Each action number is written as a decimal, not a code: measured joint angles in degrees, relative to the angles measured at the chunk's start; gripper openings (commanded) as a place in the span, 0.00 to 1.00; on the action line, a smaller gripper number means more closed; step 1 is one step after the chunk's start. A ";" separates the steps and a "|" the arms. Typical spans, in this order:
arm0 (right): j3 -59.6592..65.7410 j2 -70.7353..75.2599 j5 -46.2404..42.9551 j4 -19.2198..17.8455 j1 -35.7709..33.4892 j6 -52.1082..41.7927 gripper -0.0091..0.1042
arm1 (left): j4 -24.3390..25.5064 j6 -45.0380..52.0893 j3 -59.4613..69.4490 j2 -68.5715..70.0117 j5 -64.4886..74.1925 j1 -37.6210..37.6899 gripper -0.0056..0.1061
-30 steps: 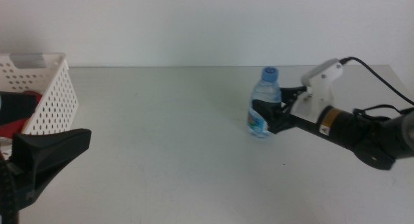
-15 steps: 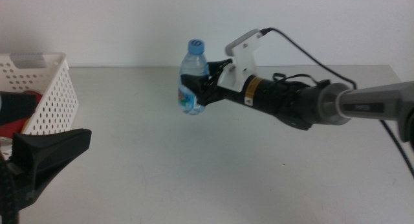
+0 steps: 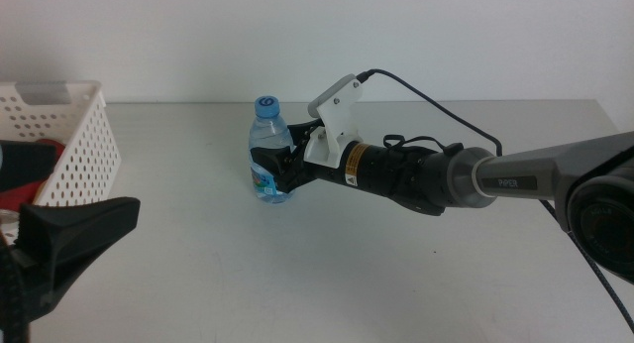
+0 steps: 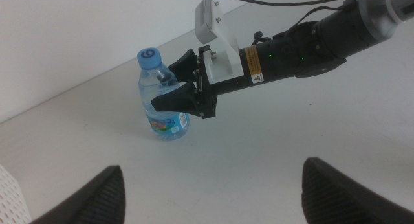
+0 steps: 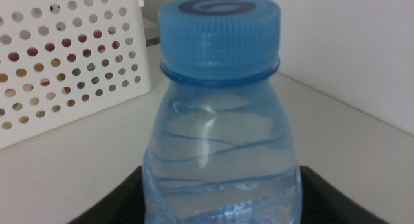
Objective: Use arms to grab the bottles and put them into the dustbin to the left of the table.
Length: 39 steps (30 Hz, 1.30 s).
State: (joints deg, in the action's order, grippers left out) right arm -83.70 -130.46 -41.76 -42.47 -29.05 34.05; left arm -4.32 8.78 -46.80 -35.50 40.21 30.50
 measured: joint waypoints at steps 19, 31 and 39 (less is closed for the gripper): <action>29.74 23.77 -0.25 8.44 0.97 -0.94 0.69 | 0.00 0.00 0.05 0.00 0.00 0.00 0.89; 41.36 63.14 33.28 20.35 1.86 -7.01 0.66 | 0.00 0.00 0.34 0.00 0.00 0.00 0.89; 41.40 76.87 53.35 40.81 0.26 -26.12 0.66 | 0.00 0.00 0.34 0.00 0.00 0.00 0.89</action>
State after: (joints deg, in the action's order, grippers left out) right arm -42.30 -53.60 11.59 -1.66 -28.79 7.94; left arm -4.32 8.78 -46.47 -35.50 40.21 30.50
